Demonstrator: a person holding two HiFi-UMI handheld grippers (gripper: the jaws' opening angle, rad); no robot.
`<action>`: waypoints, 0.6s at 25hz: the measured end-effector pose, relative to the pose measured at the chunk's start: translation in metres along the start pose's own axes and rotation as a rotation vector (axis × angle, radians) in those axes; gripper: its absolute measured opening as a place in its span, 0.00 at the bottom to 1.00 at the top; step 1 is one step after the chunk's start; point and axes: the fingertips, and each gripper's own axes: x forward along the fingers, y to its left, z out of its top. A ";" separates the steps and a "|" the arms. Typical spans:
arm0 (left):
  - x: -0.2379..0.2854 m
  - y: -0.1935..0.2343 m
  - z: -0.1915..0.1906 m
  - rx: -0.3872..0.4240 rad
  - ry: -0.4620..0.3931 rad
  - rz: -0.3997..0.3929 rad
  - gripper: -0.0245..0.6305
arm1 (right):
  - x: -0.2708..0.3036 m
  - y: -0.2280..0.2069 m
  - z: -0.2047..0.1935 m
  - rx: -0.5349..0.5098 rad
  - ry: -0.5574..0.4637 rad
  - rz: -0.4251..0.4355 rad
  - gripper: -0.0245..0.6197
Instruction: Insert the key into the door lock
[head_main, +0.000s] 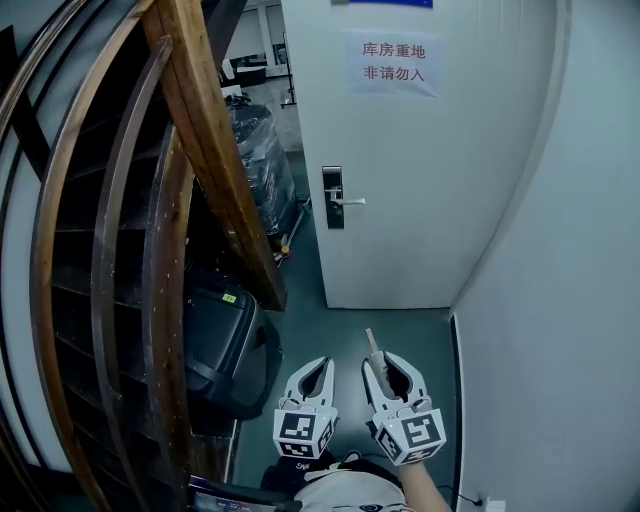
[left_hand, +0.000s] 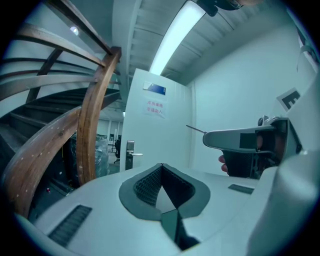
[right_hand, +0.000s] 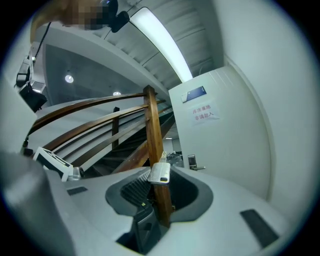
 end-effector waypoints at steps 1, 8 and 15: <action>0.002 0.005 -0.003 -0.003 0.009 0.007 0.04 | 0.006 -0.001 -0.002 0.005 0.005 0.005 0.23; 0.045 0.065 -0.023 -0.042 0.046 0.045 0.04 | 0.076 -0.012 -0.028 0.001 0.059 0.017 0.23; 0.140 0.153 -0.013 -0.012 0.041 0.022 0.04 | 0.193 -0.043 -0.049 -0.014 0.098 -0.055 0.23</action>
